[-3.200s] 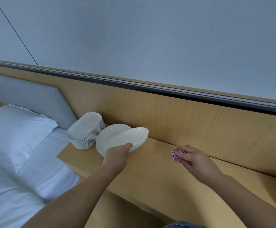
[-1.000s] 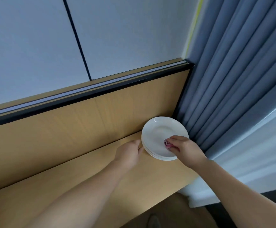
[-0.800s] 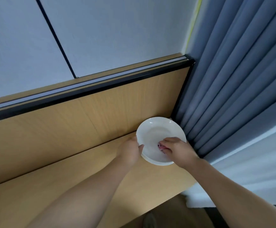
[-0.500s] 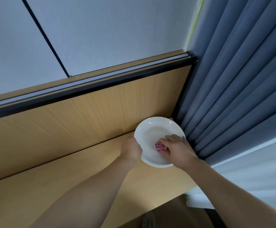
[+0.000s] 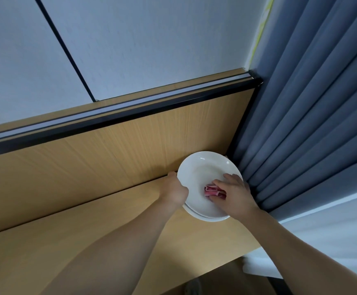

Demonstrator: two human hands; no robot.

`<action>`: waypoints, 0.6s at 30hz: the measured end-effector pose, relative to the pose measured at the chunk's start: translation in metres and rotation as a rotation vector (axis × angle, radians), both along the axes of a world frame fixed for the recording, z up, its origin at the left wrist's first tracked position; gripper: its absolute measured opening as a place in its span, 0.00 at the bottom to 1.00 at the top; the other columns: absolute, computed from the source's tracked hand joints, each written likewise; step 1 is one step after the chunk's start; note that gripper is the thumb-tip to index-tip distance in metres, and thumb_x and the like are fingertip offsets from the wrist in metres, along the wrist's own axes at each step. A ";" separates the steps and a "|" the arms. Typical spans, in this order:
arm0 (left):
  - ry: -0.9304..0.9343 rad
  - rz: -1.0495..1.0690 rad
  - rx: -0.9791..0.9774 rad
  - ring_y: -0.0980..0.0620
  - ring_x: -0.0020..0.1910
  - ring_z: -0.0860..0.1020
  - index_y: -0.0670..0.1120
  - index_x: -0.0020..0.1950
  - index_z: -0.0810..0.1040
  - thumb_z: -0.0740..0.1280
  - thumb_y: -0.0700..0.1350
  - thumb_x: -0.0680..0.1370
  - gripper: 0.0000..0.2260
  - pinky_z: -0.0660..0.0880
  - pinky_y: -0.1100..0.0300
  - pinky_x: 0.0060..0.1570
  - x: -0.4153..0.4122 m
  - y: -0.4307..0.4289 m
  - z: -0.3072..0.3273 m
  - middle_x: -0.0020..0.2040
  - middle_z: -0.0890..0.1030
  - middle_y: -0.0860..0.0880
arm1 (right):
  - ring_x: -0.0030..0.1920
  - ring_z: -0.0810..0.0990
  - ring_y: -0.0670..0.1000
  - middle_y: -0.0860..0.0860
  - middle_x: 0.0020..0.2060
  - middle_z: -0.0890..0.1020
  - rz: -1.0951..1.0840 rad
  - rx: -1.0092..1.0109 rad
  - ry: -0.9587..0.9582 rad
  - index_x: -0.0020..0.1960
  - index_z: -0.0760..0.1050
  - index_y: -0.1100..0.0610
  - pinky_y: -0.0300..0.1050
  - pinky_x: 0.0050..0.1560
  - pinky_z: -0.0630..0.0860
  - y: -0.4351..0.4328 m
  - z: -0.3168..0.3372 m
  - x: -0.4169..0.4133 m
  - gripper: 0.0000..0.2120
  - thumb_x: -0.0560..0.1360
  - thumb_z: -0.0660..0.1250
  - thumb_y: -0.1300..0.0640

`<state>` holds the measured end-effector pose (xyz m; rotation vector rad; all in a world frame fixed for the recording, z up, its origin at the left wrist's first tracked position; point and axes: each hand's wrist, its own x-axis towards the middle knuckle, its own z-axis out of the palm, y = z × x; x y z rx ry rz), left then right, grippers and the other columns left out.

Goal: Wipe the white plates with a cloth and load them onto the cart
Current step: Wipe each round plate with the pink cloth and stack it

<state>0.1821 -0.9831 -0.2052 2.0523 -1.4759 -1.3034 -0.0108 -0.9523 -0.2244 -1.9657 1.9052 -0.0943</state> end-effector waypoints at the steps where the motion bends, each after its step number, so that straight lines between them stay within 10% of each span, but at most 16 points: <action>1: 0.028 0.006 -0.009 0.45 0.47 0.78 0.47 0.53 0.67 0.59 0.37 0.74 0.10 0.77 0.53 0.41 0.000 0.002 0.000 0.47 0.77 0.48 | 0.73 0.59 0.52 0.48 0.70 0.68 0.035 -0.006 0.019 0.68 0.72 0.44 0.52 0.73 0.50 0.000 0.001 0.002 0.22 0.75 0.65 0.40; 7: 0.165 0.100 -0.102 0.47 0.45 0.81 0.50 0.56 0.71 0.57 0.39 0.74 0.13 0.81 0.47 0.46 0.021 0.016 0.005 0.48 0.80 0.50 | 0.52 0.79 0.59 0.53 0.51 0.80 0.190 -0.257 -0.083 0.56 0.81 0.53 0.59 0.58 0.72 0.010 0.022 0.013 0.23 0.71 0.58 0.41; 18: 0.175 0.261 -0.121 0.49 0.46 0.82 0.52 0.58 0.73 0.57 0.41 0.72 0.17 0.81 0.46 0.44 0.145 0.097 0.012 0.49 0.82 0.53 | 0.52 0.77 0.52 0.47 0.51 0.81 0.418 -0.157 -0.221 0.60 0.79 0.51 0.47 0.57 0.73 0.047 0.038 0.114 0.18 0.70 0.71 0.54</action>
